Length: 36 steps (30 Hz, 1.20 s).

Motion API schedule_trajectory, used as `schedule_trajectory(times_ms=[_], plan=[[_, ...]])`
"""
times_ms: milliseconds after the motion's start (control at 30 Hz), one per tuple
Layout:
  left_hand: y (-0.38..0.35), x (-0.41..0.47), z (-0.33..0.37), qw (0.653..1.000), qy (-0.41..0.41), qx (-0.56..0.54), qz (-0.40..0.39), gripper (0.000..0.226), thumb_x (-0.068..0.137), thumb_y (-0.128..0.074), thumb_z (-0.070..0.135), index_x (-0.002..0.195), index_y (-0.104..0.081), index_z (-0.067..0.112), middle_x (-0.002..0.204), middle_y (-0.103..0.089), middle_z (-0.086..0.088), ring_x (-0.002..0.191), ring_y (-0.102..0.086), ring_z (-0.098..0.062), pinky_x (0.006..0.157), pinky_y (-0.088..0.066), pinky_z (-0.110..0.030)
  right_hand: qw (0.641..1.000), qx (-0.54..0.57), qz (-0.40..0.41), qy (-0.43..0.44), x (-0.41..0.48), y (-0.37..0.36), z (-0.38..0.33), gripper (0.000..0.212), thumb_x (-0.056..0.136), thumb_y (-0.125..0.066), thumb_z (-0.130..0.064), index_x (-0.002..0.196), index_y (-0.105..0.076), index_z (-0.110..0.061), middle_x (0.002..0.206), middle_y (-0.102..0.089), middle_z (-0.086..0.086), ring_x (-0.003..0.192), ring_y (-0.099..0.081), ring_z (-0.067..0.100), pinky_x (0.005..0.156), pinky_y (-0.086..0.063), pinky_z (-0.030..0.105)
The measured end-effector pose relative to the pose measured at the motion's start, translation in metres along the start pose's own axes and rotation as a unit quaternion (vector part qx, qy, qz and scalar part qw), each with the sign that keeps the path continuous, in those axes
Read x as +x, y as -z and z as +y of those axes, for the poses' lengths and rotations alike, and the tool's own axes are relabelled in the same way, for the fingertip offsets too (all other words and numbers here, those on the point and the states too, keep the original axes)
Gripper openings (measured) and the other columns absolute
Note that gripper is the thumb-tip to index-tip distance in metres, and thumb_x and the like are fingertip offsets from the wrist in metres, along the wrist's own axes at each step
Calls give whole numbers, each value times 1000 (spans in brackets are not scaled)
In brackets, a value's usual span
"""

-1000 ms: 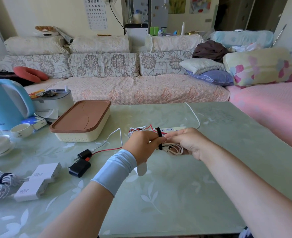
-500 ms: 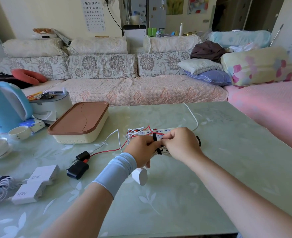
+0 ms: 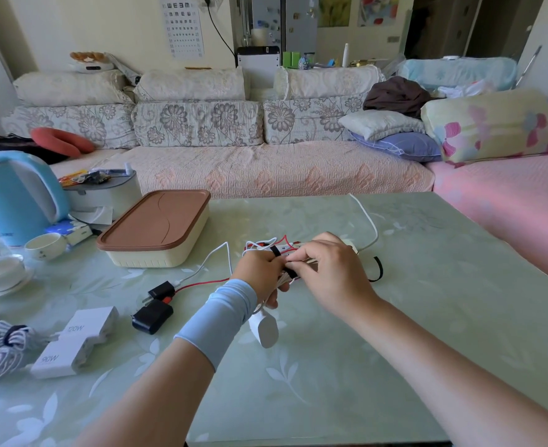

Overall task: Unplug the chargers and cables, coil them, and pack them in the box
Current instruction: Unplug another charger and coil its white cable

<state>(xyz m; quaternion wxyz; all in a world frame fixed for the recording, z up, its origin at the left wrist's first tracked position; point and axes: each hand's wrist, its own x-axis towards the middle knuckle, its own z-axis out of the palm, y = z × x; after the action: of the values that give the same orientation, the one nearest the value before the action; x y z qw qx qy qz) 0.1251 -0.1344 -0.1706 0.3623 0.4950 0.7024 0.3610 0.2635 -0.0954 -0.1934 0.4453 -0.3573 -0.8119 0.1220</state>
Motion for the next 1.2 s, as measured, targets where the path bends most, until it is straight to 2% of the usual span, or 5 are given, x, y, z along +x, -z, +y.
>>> schedule_trajectory(times_ms=[267, 600, 800, 967, 1200], plan=[[11, 4, -4, 999, 6, -28, 37, 28, 97, -50, 24, 74, -58, 11, 49, -61, -2, 26, -45, -18, 39, -39, -22, 995, 64, -33, 75, 2, -4, -3, 3, 75, -77, -11, 76, -75, -13, 85, -71, -5, 91, -58, 15, 82, -46, 21], [13, 4, -6, 996, -68, 8, 60, 36, 97, -48, 30, 80, -60, 1, 66, -67, -21, 28, -45, -24, 37, -33, -21, 969, 209, -113, -73, 6, 9, -2, 24, 73, -82, 0, 79, -79, -23, 90, -73, -10, 94, -69, 2, 92, -53, 27], [10, 0, -2, 993, -97, 42, 44, 38, 98, -47, 34, 79, -59, 3, 62, -67, -14, 34, -54, -26, 40, -39, -22, 968, 175, -138, -112, 2, 15, 7, 26, 69, -82, -40, 91, -73, -30, 92, -76, -12, 89, -72, 7, 89, -56, 39], [15, -3, -2, 995, -93, 21, 0, 34, 97, -51, 29, 77, -63, 4, 57, -67, -5, 44, -64, -32, 46, -45, -26, 983, 117, -135, -42, 3, 20, 4, 21, 73, -84, -17, 79, -72, -32, 80, -71, -18, 77, -66, -6, 70, -47, 13], [28, -8, -5, 994, -24, -68, -82, 28, 92, -64, 28, 85, -70, 2, 66, -69, -12, 48, -64, -29, 49, -51, -25, 986, 25, -96, 138, 3, 15, 1, 13, 71, -79, -11, 71, -66, -14, 72, -64, -5, 72, -56, 12, 66, -44, 22]])
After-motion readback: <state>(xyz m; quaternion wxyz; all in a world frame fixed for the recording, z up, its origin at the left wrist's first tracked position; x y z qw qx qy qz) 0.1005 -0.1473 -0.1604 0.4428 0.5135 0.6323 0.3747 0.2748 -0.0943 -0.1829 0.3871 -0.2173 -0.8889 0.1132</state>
